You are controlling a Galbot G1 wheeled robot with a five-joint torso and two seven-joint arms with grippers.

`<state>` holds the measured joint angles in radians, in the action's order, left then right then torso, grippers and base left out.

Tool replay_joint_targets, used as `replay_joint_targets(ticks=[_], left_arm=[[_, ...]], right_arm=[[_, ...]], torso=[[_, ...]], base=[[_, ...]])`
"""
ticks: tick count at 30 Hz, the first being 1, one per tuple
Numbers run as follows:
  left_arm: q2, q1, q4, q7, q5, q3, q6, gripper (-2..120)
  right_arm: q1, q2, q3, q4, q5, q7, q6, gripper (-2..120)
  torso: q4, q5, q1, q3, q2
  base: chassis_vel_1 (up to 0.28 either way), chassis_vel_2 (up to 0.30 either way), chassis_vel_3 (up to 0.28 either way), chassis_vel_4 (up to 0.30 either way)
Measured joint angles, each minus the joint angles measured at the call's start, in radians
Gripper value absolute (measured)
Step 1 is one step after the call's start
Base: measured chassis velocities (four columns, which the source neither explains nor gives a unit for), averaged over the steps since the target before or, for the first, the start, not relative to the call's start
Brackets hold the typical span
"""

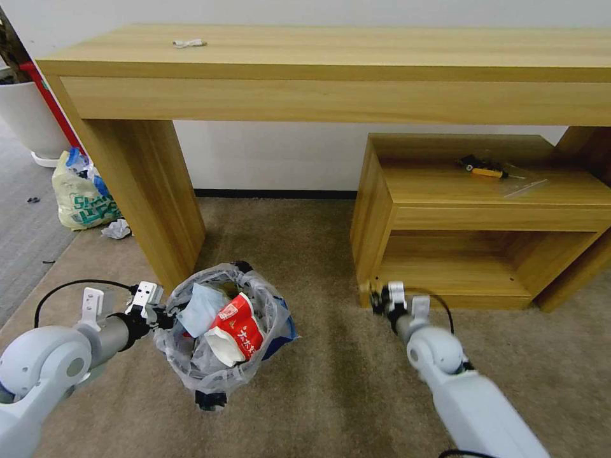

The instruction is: Pick up the trash bin and place the garbage on the floor into it.

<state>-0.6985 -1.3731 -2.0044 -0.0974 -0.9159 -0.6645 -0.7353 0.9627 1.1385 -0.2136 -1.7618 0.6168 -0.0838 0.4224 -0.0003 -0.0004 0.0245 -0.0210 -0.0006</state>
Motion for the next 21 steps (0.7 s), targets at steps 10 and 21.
replay_joint_targets(ticks=[10, 21], left_arm=[[0.049, 0.106, 0.041, 0.014, -0.049, 0.096, 0.0, 0], [0.054, 0.331, 0.132, 0.042, -0.104, 0.287, 0.0, 0]], right_arm=[[-0.195, -0.058, 0.174, -0.132, 0.2, 0.089, 0.013, 0], [-0.374, -0.025, 0.332, -0.136, 0.334, 0.167, 0.076, 0]], torso=[[0.0, 0.0002, 0.0, 0.0, 0.0], [0.0001, 0.0003, 0.0, 0.0, 0.0]], base=[[0.0, 0.0, 0.0, 0.0], [0.0, 0.0, 0.0, 0.0]])
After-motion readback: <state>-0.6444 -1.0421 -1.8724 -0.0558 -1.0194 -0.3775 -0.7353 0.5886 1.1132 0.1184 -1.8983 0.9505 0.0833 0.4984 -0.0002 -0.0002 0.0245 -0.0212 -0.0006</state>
